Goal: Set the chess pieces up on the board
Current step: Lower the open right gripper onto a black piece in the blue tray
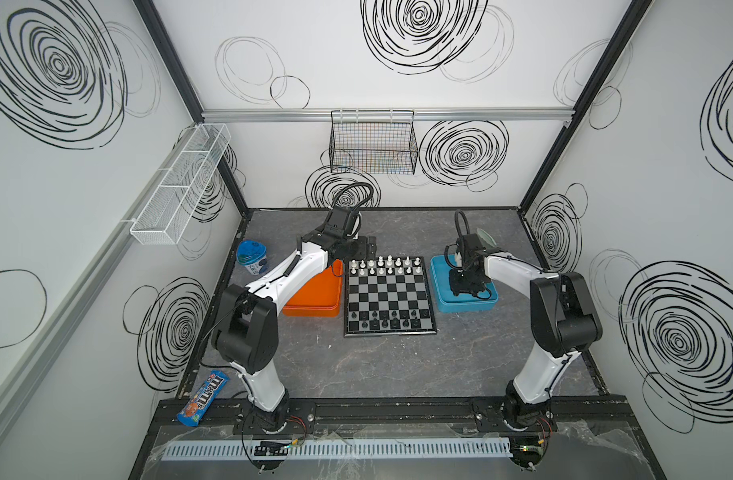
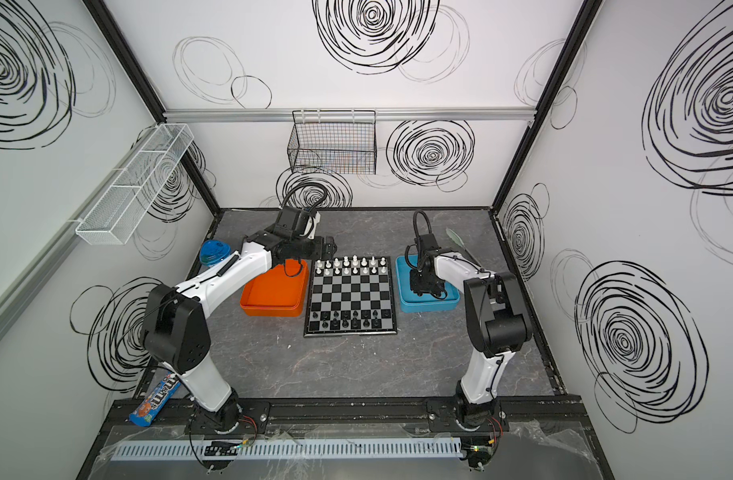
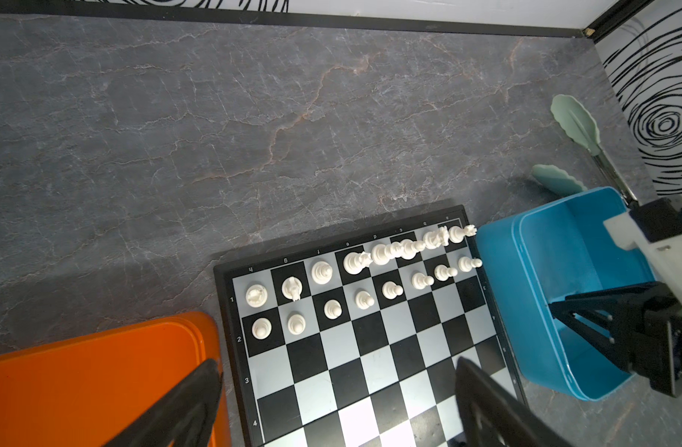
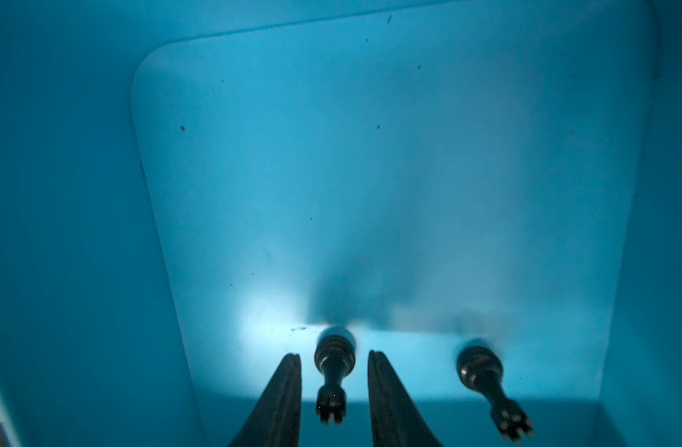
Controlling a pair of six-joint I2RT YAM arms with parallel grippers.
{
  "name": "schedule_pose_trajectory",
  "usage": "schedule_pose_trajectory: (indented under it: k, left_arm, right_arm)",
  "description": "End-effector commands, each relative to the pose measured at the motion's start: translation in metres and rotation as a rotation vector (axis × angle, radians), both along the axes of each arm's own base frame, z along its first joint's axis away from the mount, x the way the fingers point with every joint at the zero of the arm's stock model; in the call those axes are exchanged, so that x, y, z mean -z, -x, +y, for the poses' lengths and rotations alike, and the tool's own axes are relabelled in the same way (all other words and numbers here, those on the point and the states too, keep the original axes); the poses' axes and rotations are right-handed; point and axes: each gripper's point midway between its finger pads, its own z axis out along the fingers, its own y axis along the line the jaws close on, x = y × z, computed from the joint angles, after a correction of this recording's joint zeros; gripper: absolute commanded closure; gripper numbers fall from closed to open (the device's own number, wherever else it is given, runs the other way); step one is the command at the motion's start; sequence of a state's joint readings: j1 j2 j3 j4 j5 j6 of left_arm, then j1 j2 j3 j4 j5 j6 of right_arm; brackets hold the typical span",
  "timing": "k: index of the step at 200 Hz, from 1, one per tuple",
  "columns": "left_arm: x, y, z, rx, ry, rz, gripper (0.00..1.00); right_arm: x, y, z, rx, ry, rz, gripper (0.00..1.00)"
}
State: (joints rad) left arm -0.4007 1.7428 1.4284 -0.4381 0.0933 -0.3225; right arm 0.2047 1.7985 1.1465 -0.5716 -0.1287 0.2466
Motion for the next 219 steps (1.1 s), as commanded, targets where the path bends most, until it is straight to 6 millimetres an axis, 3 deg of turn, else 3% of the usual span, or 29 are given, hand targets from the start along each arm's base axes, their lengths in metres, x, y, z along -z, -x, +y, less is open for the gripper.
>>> schedule_pose_trajectory:
  k: [1,65,124,175,219]
  left_arm:
    - [-0.001,-0.004,0.002,-0.007,0.020,-0.016,0.03]
    - [-0.001,-0.004,0.003,-0.010,0.019,-0.016,0.03]
    - [-0.002,-0.004,0.003,-0.010,0.024,-0.018,0.03]
    - [-0.004,-0.003,0.004,-0.009,0.024,-0.021,0.03]
    - [-0.004,-0.003,0.004,-0.010,0.023,-0.021,0.03]
  right_arm:
    - [-0.006,-0.006,0.002,-0.006,0.012,-0.011,0.67]
    - [-0.013,-0.006,0.000,-0.007,0.019,-0.015,0.80]
    - [-0.032,-0.010,-0.004,-0.009,0.037,-0.043,0.82]
    - [-0.026,-0.004,-0.005,-0.010,0.041,-0.015,0.64]
    - [-0.009,0.008,-0.002,-0.021,0.024,0.032,0.65]
